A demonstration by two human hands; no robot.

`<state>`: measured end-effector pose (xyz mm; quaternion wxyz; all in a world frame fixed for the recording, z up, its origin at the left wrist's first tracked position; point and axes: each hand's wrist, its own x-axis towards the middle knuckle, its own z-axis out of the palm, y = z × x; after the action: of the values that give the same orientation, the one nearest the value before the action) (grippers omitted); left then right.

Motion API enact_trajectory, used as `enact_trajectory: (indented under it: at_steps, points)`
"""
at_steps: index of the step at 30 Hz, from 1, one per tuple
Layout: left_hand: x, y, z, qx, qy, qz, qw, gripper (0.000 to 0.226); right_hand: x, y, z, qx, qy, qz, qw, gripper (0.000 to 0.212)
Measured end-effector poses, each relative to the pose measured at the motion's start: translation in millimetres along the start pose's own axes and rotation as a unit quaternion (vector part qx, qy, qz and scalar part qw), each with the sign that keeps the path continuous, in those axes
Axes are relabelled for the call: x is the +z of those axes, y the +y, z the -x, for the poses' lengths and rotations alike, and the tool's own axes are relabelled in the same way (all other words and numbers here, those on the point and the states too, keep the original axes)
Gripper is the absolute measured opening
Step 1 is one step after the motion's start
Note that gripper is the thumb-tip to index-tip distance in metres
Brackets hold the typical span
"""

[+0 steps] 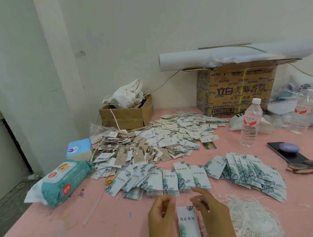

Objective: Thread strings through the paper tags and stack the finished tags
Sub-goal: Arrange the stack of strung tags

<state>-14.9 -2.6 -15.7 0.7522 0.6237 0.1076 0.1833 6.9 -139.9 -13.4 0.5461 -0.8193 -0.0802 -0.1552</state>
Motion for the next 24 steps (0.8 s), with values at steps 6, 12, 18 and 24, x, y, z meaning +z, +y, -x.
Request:
enact_trajectory:
  at_steps: [6, 12, 18, 24]
  points:
    - [3.7, -3.7, 2.9, 0.020, -0.034, -0.078, 0.996, 0.025, 1.8, -9.6, 3.7, 0.012, -0.007, -0.059, 0.998, 0.023]
    - [3.0, -2.5, 3.0, 0.028, -0.052, -0.086, 0.995, 0.025, 5.3, -11.4, 1.7, 0.043, -0.024, -0.158, 0.986, 0.029]
    - [2.2, -3.6, 1.5, -0.015, -0.058, -0.042, 0.997, 0.014, 3.5, -8.5, -1.8, 0.080, -0.021, -0.208, 0.975, 0.026]
    - [2.0, -4.2, 0.5, -0.027, -0.046, -0.018, 0.998, 0.011, 1.8, -11.3, -1.7, 0.099, -0.051, -0.239, 0.965, 0.021]
